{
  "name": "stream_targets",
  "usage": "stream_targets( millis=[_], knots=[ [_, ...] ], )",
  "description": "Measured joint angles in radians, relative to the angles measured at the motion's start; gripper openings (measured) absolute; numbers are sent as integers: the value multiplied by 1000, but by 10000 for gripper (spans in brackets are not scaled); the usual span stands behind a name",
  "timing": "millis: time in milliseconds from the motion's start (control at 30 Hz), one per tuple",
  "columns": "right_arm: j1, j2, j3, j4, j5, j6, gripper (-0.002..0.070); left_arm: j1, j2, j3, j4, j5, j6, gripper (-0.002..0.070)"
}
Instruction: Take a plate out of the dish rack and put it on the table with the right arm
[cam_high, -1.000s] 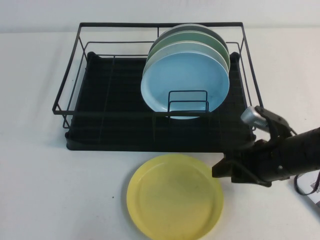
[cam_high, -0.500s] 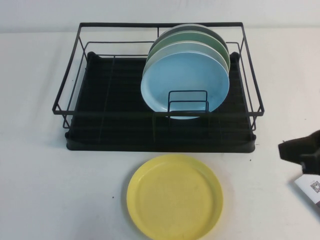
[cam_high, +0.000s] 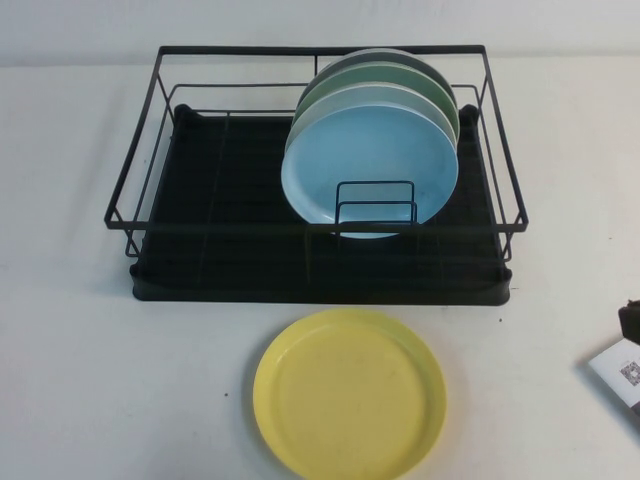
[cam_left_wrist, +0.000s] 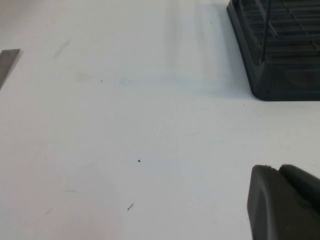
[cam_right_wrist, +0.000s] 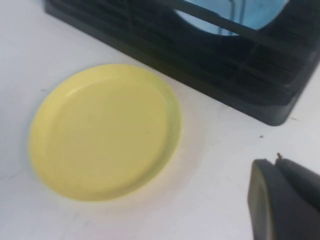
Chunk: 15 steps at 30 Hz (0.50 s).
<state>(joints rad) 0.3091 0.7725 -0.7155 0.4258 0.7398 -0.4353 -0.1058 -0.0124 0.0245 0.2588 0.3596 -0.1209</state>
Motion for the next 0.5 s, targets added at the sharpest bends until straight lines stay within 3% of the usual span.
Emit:
stream_targets(
  millis=[333,500],
  knots=[
    [-198,-372,561,-26,-564,0,-18,2,0,0,0,0,0,-6],
    [-272,-597,729,-15,-645,0,-18,3,0,0,0,0,0,-6]
  ],
)
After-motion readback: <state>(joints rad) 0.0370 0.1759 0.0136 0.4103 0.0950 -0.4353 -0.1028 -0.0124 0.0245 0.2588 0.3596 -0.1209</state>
